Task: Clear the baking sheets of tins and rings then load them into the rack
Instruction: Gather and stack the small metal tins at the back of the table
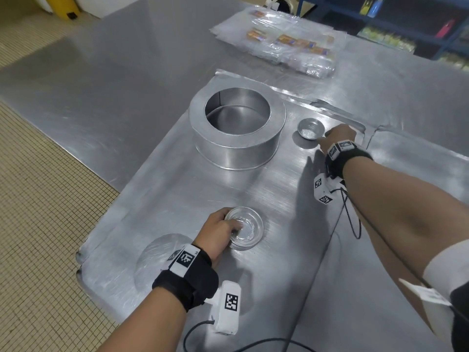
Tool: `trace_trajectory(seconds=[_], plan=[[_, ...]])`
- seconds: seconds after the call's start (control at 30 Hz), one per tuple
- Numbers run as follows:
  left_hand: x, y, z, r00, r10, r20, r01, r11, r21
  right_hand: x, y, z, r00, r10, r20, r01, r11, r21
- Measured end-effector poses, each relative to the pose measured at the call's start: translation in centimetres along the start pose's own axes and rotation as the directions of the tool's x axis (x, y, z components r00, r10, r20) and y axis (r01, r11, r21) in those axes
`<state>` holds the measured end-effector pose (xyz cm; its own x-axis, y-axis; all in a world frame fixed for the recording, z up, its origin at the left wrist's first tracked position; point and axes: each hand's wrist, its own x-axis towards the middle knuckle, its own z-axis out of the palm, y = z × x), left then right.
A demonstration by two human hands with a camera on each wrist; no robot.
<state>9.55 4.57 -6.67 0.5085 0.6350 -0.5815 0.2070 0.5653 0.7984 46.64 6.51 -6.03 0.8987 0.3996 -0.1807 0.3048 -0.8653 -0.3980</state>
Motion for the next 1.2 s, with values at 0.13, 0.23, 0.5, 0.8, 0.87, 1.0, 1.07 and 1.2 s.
trace_trajectory(seconds=[0.13, 0.23, 0.5, 0.8, 0.87, 1.0, 1.07, 1.2], plan=[[0.2, -0.3, -0.4, 1.000, 0.013, -0.001, -0.013, 1.000, 0.008, -0.2, -0.7, -0.1, 0.999, 0.020, 0.034, -0.021, 1.000, 0.014], [0.7, -0.3, -0.8, 1.000, 0.023, -0.013, -0.023, 1.000, -0.002, 0.2, -0.9, -0.5, 0.998, 0.013, 0.069, -0.014, 1.000, 0.017], [1.2, -0.3, -1.6, 0.998, 0.007, -0.061, -0.008, 1.000, -0.012, -2.2, -1.9, -2.0, 0.971, -0.113, 0.209, 0.201, 0.858, -0.472], [1.0, -0.3, -1.2, 0.999, 0.025, -0.025, -0.023, 0.998, 0.067, -3.3, -1.2, -2.4, 0.963, -0.149, 0.227, 0.173, 0.981, -0.088], [0.8, -0.3, -0.8, 1.000, 0.019, -0.012, -0.018, 0.997, 0.069, -4.7, -1.4, -2.7, 0.961, -0.144, 0.237, 0.115, 0.985, 0.131], [0.4, -0.3, -0.3, 1.000, 0.017, 0.006, -0.017, 0.996, 0.087, -9.0, -1.5, -2.8, 0.976, 0.024, 0.219, -0.144, 0.821, 0.553], [-0.1, -0.2, -0.1, 1.000, 0.016, 0.015, -0.018, 0.996, 0.093, -12.1, -1.3, -3.3, 0.968, -0.025, 0.250, -0.138, 0.780, 0.611], [-0.9, 0.0, 0.1, 0.999, 0.004, 0.033, -0.005, 0.999, 0.038, -17.9, -0.6, -4.3, 0.970, -0.130, 0.207, -0.042, 0.745, 0.665]])
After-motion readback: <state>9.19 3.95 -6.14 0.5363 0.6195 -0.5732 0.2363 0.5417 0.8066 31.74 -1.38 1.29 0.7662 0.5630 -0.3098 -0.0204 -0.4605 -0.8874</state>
